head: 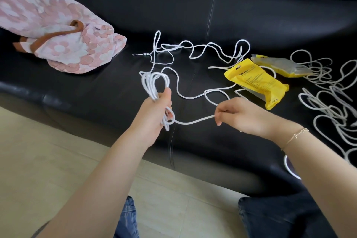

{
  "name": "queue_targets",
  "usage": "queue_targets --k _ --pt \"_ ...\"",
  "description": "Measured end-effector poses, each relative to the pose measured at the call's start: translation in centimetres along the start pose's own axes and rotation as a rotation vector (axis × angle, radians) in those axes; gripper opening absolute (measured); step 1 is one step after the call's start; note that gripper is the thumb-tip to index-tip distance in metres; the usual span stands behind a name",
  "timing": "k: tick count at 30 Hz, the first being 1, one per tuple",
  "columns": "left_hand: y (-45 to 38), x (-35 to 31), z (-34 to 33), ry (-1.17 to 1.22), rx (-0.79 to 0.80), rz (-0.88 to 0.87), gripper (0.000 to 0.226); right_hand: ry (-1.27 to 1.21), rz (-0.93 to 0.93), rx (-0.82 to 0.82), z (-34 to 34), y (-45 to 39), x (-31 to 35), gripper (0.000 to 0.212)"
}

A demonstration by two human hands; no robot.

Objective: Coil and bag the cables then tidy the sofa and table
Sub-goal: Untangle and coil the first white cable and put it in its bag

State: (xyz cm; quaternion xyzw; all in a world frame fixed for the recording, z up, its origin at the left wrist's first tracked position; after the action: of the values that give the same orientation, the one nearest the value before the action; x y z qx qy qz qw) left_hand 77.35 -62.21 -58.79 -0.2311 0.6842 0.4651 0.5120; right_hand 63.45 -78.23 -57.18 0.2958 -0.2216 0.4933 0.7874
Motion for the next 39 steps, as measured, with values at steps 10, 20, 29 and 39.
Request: queue_targets --k 10,20,29,39 --pt "0.3 0.1 0.8 -0.529 0.005 -0.368 0.015 -0.334 0.179 0.001 0.9 0.3 0.3 0.038" --pt "1.2 0.8 -0.9 -0.245 0.401 -0.148 0.021 -0.169 0.273 -0.18 -0.5 -0.4 0.4 0.023" --pt "1.4 0.7 -1.2 -0.24 0.358 -0.049 0.02 0.003 0.292 -0.272 0.3 -0.3 -0.4 0.029" --pt "1.4 1.2 -1.2 -0.603 0.476 -0.045 0.021 0.133 0.405 -0.506 0.5 -0.2 -0.2 0.024"
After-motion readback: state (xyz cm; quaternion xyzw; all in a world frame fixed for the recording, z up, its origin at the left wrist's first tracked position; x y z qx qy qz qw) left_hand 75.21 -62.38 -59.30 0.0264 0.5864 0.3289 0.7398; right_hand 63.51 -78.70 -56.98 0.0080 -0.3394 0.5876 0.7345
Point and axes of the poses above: each hand's wrist, its own y-axis away from the middle knuckle, its own z-axis out of the back of the hand, x = y × z, the point moved 1 cm from there along -y, towards the middle knuckle
